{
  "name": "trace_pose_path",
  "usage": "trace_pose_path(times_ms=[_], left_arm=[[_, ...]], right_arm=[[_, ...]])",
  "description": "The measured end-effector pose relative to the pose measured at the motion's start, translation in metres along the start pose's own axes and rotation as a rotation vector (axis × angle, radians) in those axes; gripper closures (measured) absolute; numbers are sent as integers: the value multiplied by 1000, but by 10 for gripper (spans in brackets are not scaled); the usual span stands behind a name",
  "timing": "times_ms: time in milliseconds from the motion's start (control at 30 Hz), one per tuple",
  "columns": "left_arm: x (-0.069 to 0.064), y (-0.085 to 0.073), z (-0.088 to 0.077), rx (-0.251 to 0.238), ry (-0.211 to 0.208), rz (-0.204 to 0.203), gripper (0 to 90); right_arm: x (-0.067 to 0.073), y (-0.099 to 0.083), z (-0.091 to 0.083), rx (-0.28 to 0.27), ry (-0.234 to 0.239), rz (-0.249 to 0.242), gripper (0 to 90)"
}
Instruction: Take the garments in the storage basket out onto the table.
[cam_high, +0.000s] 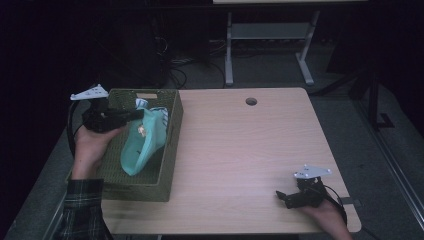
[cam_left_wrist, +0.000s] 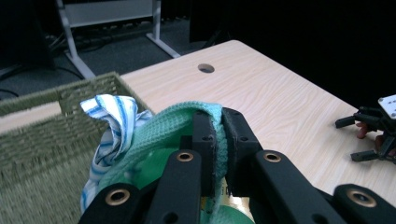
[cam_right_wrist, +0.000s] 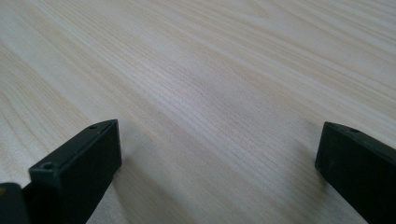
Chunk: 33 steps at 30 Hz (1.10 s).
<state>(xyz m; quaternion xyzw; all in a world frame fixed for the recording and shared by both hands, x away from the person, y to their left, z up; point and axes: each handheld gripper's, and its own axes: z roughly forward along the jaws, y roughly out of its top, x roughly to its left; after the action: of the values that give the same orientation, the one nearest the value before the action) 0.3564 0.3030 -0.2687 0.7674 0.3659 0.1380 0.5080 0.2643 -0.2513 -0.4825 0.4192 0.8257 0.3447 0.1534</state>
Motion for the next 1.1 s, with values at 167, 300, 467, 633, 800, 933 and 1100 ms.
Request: trace_pose_path(times_ms=[167,300,467,633,800,933,1100], left_arm=[[-8,16,-2,-22,-11,22,836],[-15,26,-1,-34,-27,41,837],[-29,35,7,-51,-66,70,837],[-46,43,20,-54,-101,99,837],[-58,48,32,-52,-132,120,837],[-67,49,46,-36,-162,132,836],[-76,47,63,-13,-199,139,837]], right_arm=[[0,0,0,-1,0,1,0],[0,0,0,0,-1,-1,0],[0,0,0,1,-1,-1,0],[0,0,0,1,-1,-2,0],[0,0,0,1,-1,-2,0],[0,0,0,0,-2,-1,0],[1,0,0,1,-8,5,0]])
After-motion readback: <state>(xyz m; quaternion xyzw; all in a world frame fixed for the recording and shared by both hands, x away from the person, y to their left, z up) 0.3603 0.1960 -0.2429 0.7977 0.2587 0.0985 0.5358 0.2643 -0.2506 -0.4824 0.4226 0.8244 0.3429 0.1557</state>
